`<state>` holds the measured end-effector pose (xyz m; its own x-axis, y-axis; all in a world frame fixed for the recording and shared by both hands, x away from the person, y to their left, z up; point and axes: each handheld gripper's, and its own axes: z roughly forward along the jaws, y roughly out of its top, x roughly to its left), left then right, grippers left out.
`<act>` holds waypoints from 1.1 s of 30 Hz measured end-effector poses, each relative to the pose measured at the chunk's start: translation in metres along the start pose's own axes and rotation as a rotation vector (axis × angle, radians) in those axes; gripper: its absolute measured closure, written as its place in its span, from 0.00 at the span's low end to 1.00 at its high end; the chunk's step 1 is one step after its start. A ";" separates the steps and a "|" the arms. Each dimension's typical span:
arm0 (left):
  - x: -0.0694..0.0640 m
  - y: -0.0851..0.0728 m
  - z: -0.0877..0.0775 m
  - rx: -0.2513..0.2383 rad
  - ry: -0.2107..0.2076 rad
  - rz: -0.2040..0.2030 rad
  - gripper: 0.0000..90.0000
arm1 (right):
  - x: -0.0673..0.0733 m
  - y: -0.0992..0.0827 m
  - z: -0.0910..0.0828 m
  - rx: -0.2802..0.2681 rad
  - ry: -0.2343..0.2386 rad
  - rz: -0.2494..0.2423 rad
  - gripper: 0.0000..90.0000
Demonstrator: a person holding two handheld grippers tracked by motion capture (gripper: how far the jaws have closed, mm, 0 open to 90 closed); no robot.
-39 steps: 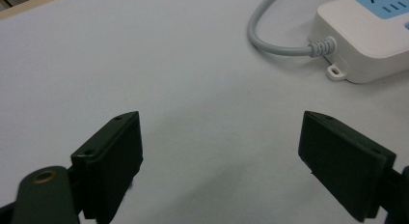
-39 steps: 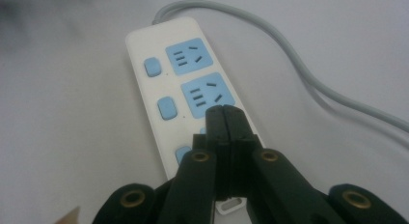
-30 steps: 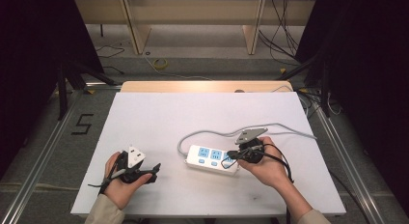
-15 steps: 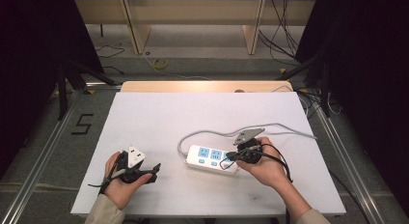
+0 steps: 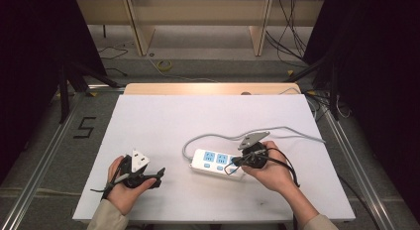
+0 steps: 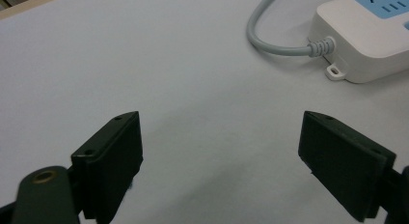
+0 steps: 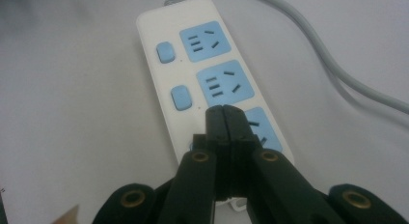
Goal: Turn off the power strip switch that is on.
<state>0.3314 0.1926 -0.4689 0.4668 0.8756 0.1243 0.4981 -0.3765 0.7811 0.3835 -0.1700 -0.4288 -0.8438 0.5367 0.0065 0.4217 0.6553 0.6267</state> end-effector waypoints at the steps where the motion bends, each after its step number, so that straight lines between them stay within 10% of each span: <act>1: 0.000 0.000 0.000 0.002 0.000 0.001 0.17 | 0.000 0.000 0.000 -0.001 -0.001 0.002 1.00; 33: 0.000 0.000 0.000 0.000 -0.001 0.001 0.17 | 0.007 0.003 0.008 0.070 0.021 -0.028 1.00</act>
<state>0.3317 0.1923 -0.4688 0.4681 0.8748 0.1247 0.4979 -0.3777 0.7807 0.3819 -0.1602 -0.4329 -0.8619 0.5070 0.0062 0.4193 0.7058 0.5710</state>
